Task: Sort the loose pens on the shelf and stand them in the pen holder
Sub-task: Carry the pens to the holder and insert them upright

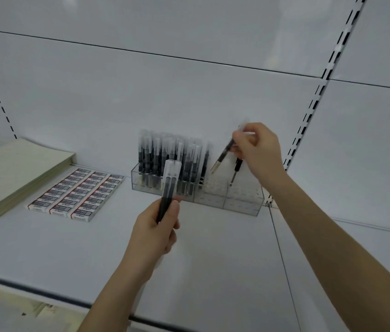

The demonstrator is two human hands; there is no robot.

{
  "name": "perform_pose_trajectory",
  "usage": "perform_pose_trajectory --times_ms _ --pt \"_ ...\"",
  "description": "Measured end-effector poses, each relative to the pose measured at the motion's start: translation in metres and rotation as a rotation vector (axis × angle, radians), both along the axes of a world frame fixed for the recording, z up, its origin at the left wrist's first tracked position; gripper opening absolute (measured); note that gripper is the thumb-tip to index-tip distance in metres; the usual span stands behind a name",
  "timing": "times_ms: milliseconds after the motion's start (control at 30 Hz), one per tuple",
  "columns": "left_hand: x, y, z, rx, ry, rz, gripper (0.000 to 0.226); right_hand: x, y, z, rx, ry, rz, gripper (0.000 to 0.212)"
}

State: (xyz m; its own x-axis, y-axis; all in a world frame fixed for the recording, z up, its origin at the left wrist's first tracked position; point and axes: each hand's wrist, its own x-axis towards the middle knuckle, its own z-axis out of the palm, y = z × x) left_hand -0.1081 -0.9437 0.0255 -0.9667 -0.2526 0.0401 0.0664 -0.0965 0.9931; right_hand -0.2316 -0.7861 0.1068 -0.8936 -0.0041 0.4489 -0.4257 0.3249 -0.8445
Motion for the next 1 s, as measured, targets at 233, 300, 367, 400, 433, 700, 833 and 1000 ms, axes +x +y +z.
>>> perform_pose_trajectory --times_ms 233,300,367,400,433,700,833,1000 --pt "0.006 -0.009 0.002 0.015 -0.029 -0.011 0.025 -0.024 -0.02 -0.016 0.205 0.042 -0.004 0.016" --pt "0.007 -0.012 0.002 0.017 -0.023 -0.006 0.021 -0.028 -0.023 -0.021 0.24 0.018 0.009 0.016" --pt "0.008 -0.014 0.001 0.01 -0.005 0.003 0.02 -0.031 -0.023 -0.028 0.275 -0.032 0.014 0.016" --pt "0.009 -0.014 0.001 0.006 0.007 0.008 0.019 -0.032 -0.023 -0.031 0.29 -0.064 0.018 0.016" --pt "0.009 -0.014 0.001 -0.002 0.017 0.01 0.019 -0.032 -0.023 -0.036 0.313 -0.093 0.022 0.016" --pt "0.006 -0.008 0.004 0.039 0.053 -0.036 0.02 -0.004 -0.011 -0.05 0.135 -0.106 -0.003 0.017" --pt "-0.001 0.004 0.005 0.067 0.044 -0.084 0.019 0.035 -0.012 -0.037 -0.041 -0.273 0.282 0.013" --pt "-0.005 0.015 0.004 -0.001 0.022 -0.087 0.02 0.044 -0.011 -0.028 -0.048 -0.278 0.333 0.006"
